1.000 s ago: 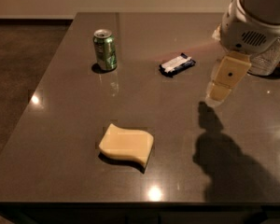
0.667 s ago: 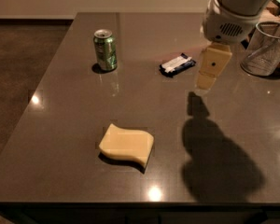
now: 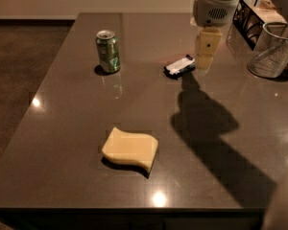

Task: Pick rxbar blueberry

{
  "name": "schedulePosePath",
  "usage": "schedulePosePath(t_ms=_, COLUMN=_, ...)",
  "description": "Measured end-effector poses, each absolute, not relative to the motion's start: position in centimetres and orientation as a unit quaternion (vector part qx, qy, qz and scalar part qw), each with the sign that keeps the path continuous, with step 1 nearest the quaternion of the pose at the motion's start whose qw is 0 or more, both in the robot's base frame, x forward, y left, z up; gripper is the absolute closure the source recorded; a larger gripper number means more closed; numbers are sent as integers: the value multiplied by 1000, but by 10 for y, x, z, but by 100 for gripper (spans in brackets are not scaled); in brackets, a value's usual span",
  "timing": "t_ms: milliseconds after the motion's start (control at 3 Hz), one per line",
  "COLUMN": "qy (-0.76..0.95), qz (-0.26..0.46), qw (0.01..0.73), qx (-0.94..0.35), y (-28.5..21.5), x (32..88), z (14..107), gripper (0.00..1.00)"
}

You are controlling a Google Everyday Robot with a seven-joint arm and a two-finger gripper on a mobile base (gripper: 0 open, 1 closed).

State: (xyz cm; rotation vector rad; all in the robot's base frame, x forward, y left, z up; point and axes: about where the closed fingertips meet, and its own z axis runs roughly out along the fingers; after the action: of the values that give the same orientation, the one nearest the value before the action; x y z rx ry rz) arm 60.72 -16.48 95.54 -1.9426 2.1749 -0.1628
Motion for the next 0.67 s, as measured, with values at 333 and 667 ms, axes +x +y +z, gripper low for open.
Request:
schedulePosePath(t_ms=333, qy=706, qz=-45, qw=113, qx=-698, y=-166, x=656, z=938, gripper=0)
schedulePosePath(t_ms=667, qy=681, qz=-35, qw=128, qx=-720, y=-162, x=692, z=922, gripper=0)
